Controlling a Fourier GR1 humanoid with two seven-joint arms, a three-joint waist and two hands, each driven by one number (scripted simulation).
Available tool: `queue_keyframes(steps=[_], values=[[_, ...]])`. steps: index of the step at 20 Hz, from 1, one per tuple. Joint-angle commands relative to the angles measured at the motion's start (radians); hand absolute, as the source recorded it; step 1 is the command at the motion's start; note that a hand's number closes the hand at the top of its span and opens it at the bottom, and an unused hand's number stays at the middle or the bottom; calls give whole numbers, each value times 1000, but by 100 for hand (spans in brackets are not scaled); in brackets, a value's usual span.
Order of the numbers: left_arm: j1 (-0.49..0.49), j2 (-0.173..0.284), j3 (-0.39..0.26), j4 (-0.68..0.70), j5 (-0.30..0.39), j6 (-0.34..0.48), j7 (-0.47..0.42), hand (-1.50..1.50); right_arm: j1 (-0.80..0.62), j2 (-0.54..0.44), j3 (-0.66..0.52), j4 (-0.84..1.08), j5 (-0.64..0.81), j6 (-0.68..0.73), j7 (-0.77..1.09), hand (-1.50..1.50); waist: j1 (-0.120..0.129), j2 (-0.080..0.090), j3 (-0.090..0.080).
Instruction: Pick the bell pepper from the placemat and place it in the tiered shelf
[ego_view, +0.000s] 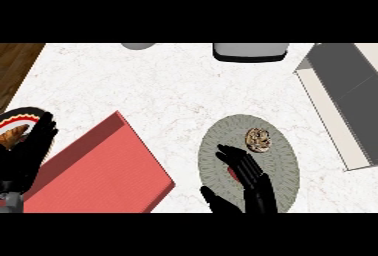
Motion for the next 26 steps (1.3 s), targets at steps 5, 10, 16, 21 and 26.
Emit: queue_keyframes(steps=[5,10,16,21,26], values=[[21,-11,5,-18,-3,-1,-1,0,189,30,4,-52,555,-77,314,-150,-22,-3,-4],[49,-25,-10,-33,-19,1,-16,0,258,39,-29,-137,821,187,516,-150,-16,0,-4],[30,-15,12,-38,8,-22,-1,0,251,49,28,-191,1077,598,697,-150,1,4,-4],[20,-60,-1,21,-27,-3,-43,0,72,70,138,-250,1140,914,881,-150,8,8,-1],[36,-66,23,-19,-45,-36,-14,0,52,69,137,-210,1094,952,910,-150,5,4,2]])
